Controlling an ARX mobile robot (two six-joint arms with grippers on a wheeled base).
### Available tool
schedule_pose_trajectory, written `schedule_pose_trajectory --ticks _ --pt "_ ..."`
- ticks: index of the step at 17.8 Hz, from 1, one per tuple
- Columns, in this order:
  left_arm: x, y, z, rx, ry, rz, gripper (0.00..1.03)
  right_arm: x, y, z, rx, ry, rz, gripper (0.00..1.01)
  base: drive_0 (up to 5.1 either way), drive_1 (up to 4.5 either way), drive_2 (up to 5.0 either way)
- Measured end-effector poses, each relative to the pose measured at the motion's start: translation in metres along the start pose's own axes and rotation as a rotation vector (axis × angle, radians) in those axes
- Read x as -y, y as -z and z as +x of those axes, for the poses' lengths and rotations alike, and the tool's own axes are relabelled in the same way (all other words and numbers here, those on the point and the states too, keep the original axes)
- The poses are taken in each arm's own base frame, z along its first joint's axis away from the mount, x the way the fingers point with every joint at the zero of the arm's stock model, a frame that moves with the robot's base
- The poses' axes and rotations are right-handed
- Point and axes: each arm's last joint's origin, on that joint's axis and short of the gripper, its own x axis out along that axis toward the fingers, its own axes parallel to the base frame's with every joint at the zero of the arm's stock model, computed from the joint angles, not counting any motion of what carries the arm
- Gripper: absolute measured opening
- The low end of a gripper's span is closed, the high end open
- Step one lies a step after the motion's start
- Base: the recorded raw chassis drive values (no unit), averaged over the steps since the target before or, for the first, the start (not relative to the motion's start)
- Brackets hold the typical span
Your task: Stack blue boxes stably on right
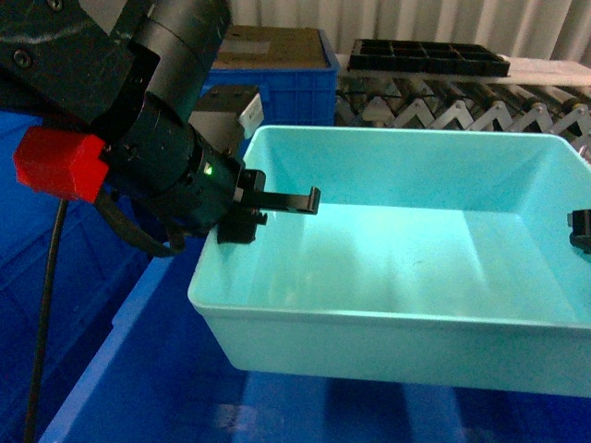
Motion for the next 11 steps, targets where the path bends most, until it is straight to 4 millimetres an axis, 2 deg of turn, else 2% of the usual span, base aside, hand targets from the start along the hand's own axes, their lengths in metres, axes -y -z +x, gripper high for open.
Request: schedule_pose_trajectory --ticks 2,5,8,11 --pt "-0.001 0.007 0.002 -0.011 0.005 -0.010 0.02 0.002 0.007 0.001 -0.018 -0.002 0.005 0.07 0.0 0.00 0.0" --pt "-0.003 0.030 0.006 -0.060 0.002 -0.029 0.02 0.002 0.027 0.004 -0.058 -0.012 0.002 0.07 0.0 0.00 0.0" --pt "-0.001 0.035 0.009 -0.066 -0.002 -0.024 0.02 -0.001 0.039 0.011 -0.078 -0.012 -0.006 0.07 0.0 0.00 0.0" --pt "-0.001 0.041 0.020 -0.096 -0.011 -0.019 0.02 -0.005 0.043 0.016 -0.091 -0.005 -0.020 0.07 0.0 0.00 0.0"
